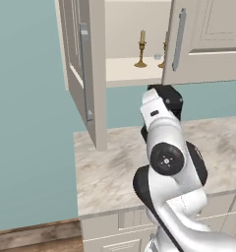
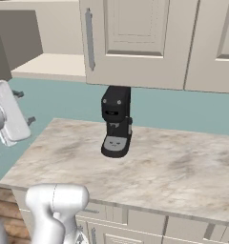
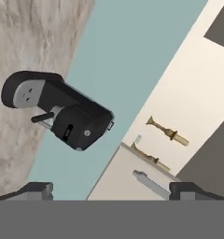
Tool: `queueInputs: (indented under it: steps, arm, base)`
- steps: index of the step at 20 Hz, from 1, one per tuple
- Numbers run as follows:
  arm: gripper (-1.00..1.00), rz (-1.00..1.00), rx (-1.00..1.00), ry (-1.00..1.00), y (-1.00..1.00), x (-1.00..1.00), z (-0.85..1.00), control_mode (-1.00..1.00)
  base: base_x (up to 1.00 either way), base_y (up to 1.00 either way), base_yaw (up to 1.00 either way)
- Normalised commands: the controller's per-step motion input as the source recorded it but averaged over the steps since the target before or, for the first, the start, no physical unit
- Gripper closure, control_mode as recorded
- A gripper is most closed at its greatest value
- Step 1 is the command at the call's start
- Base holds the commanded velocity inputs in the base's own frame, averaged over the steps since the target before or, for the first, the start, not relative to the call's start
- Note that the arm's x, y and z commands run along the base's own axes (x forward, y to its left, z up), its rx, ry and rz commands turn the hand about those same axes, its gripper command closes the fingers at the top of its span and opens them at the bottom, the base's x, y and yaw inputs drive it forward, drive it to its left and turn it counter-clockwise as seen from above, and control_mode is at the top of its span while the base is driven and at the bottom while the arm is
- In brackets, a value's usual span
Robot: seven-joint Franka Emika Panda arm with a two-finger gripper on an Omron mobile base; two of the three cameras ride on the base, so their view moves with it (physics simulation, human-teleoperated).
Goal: Pick the candle and candle from the dining table and place them in the open cabinet. Close the cabinet after placing the objects.
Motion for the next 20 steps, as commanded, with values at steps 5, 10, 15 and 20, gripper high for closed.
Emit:
queueInputs:
  steps: [5, 10, 15, 20]
  arm:
    - [-1.00, 0.04, -0.14, -0.33, -0.12, -0.39, -0.44, -1.00]
    - [-1.00, 0.00, -0.12, -0.28, -0.02, -0.50, -0.28, -1.00]
    - [-1.00, 0.01, -0.08, -0.33, -0.13, -0.49, -0.22, -1.00]
    - [-1.00, 0.02, -0.08, -0.29, 0.00, -0.39, -0.21, -1.00]
  base:
    - [0.00, 0.00, 0.00]
    - [0.00, 0.00, 0.00]
    - [0.00, 0.00, 0.00]
    - [0.00, 0.00, 0.00]
